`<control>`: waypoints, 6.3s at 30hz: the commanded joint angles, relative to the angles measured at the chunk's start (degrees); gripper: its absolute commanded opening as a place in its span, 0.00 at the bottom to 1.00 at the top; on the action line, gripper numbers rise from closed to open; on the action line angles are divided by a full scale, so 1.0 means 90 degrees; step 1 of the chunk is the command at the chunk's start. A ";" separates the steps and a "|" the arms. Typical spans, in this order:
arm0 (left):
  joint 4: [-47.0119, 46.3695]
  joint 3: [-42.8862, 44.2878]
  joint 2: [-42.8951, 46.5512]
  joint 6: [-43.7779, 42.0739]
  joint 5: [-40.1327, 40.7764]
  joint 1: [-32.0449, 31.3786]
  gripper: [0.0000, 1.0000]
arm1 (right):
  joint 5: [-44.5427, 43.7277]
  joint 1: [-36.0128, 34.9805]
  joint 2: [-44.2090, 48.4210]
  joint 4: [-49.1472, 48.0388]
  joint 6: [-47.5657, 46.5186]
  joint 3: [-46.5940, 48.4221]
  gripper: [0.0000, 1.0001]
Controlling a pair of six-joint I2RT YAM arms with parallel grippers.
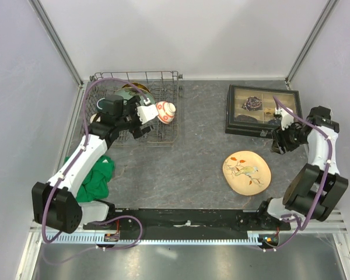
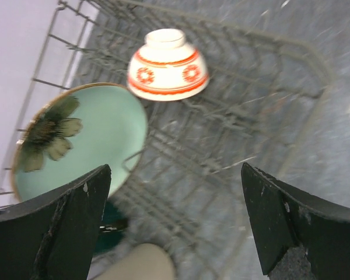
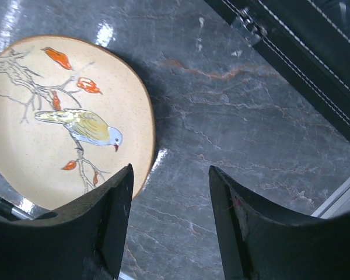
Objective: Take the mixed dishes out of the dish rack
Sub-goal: Pick up the plate from the dish rack.
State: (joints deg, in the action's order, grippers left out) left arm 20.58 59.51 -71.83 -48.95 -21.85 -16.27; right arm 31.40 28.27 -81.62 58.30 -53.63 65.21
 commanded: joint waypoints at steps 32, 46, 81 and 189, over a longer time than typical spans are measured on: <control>0.2214 0.4325 -0.3561 -0.4932 -0.0248 0.0880 0.98 | 0.0964 -0.0534 0.0008 -0.0003 -0.0126 -0.0341 0.63; 0.2440 0.4697 -0.4147 -0.5410 -0.0219 0.0988 0.95 | 0.0955 -0.0534 -0.0315 -0.0179 -0.0165 -0.0468 0.63; 0.3026 0.5400 -0.4782 -0.5499 0.0220 0.1007 0.78 | 0.0877 -0.0534 -0.0471 -0.0394 -0.0096 -0.0781 0.62; 0.2605 0.6211 -0.3757 -0.4581 0.1256 0.0558 0.02 | 0.0994 -0.0524 0.0290 -0.0385 -0.0419 -0.1611 0.62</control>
State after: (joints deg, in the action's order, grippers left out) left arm 49.10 112.51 -111.77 -89.34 -10.63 -11.00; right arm 37.71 23.73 -79.99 54.87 -55.92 51.00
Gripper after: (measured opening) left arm 0.206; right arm 0.619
